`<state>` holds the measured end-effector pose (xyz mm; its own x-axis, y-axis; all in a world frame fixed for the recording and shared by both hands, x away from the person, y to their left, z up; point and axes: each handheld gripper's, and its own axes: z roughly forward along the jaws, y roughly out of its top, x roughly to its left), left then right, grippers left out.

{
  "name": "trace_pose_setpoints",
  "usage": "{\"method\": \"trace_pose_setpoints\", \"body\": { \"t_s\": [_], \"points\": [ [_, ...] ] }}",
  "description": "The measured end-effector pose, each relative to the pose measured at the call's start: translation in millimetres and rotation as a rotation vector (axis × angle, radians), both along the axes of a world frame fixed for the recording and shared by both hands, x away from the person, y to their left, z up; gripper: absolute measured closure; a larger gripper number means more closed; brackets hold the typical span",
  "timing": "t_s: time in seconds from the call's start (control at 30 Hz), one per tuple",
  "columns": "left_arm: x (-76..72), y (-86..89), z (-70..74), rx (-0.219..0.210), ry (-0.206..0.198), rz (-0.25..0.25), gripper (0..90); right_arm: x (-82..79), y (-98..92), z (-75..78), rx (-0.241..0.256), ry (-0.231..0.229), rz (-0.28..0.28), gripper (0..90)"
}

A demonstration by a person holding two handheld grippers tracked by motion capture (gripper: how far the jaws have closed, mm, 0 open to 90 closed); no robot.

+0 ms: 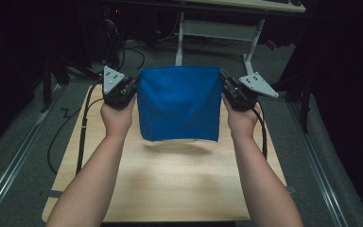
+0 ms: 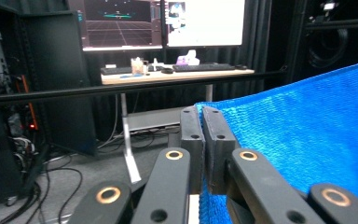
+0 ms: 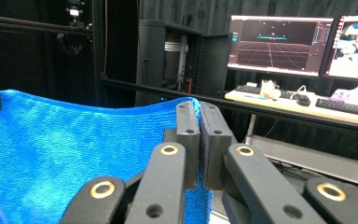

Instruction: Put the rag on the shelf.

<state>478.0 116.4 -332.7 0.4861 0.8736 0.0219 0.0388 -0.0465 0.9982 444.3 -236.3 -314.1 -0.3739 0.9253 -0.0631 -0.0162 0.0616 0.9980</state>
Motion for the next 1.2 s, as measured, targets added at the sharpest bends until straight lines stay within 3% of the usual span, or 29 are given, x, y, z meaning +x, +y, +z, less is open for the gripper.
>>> {"method": "trace_pose_setpoints", "body": {
  "t_s": [0.23,0.47,0.5,0.6,0.63,0.7,0.9,0.93,1.0,1.03,1.07,1.1,1.2],
  "points": [
    [9.2,1.8,17.0,0.005,-0.029,0.017,88.3,20.2,-11.7,3.6,0.005,0.009,-0.035,88.5],
    [22.1,3.2,14.9,0.016,-0.01,0.032,87.9,33.4,-19.8,4.4,0.015,0.011,-0.047,88.6],
    [29.7,2.0,10.6,0.015,0.023,0.029,87.9,39.7,-20.8,3.1,0.012,0.025,-0.046,88.7],
    [35.8,-1.2,5.5,0.035,0.036,0.03,88.1,45.5,-19.4,0.2,0.002,0.049,-0.048,89.0],
    [41.7,-3.5,-0.4,0.061,0.052,0.037,88.2,51.6,-17.9,-3.7,-0.034,0.062,-0.058,89.1],
    [45.0,-3.8,-3.7,0.067,0.062,0.042,88.3,54.2,-17.7,-6.1,-0.052,0.068,-0.067,89.1],
    [61.9,-8.0,-24.9,0.11,0.12,0.045,88.2,74.8,-20.1,-26.3,-0.1,0.133,-0.092,89.1],
    [67.0,-7.8,-33.7,0.114,0.161,0.038,88.1,80.2,-19.7,-34.4,-0.108,0.153,-0.088,89.1],
    [68.3,-7.8,-38.9,0.121,0.172,0.037,88.0,82.3,-18.8,-38.8,-0.108,0.17,-0.087,89.1],
    [69.9,-6.7,-49.9,0.117,0.204,0.026,88.1,85.8,-17.5,-48.6,-0.118,0.194,-0.088,89.1],
    [69.9,-6.7,-49.9,0.117,0.204,0.026,88.1,85.8,-17.5,-48.6,-0.118,0.194,-0.088,89.1],
    [69.7,-6.8,-60.8,0.133,0.231,0.012,88.1,88.6,-16.5,-57.9,-0.132,0.223,-0.079,89.1],
    [68.0,-5.9,-69.5,0.138,0.24,-0.001,88.2,88.5,-15.6,-67.0,-0.133,0.231,-0.074,89.1]
  ]
}}
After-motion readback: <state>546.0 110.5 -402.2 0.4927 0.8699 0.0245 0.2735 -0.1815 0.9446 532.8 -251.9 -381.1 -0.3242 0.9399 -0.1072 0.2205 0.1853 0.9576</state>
